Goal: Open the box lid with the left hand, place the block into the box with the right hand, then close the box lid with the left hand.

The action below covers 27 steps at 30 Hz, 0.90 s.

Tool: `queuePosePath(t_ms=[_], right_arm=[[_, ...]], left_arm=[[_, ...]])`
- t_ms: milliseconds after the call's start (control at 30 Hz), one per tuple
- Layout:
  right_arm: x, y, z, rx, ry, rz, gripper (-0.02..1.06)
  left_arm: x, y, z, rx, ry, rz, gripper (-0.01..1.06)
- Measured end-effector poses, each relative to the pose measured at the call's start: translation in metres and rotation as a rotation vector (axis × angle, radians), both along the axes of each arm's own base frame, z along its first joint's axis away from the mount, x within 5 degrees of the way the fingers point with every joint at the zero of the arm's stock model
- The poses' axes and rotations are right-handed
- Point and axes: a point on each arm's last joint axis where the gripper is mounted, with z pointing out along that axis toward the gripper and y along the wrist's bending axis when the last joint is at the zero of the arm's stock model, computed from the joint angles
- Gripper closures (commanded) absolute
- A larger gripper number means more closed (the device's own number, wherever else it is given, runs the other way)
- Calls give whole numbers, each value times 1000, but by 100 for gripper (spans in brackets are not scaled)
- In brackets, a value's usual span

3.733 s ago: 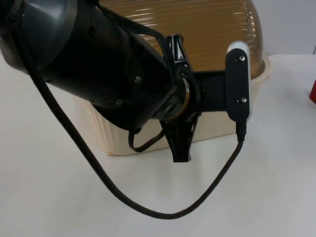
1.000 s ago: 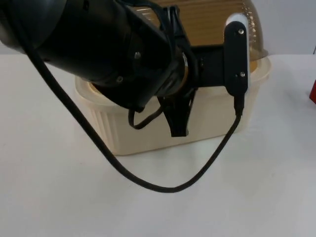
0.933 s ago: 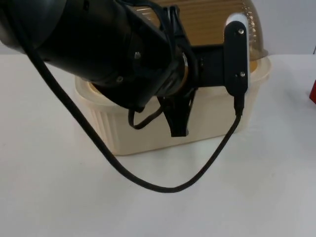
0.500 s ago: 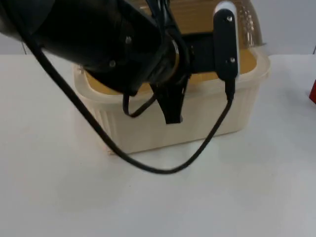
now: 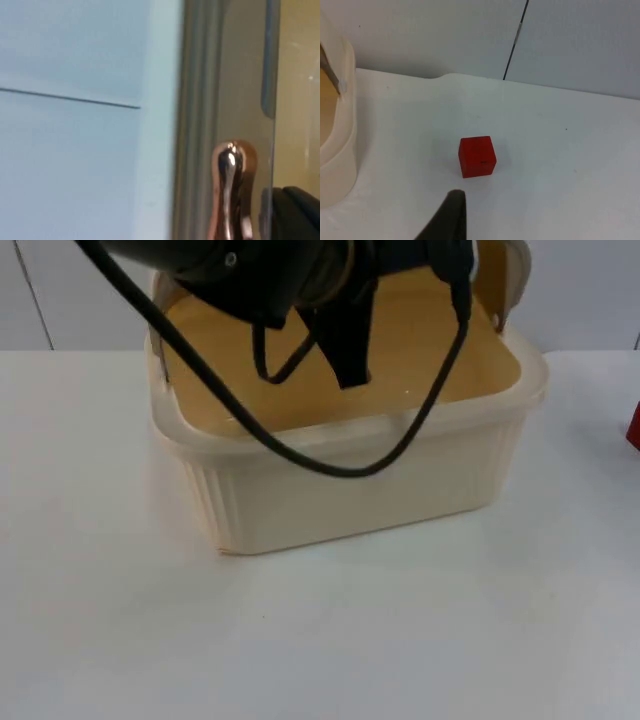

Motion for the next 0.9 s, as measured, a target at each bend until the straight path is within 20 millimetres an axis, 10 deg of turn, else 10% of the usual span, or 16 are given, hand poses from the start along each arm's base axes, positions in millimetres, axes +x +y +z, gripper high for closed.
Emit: queuePosePath(t_ms=[600,900], right_arm=[[0,0,0,-7,0,3,0],[0,0,0,-7,0,3,0]], left_arm=[[10,15,0,-27,18,64,105],[-32,-13,11,-263,191,14,105]])
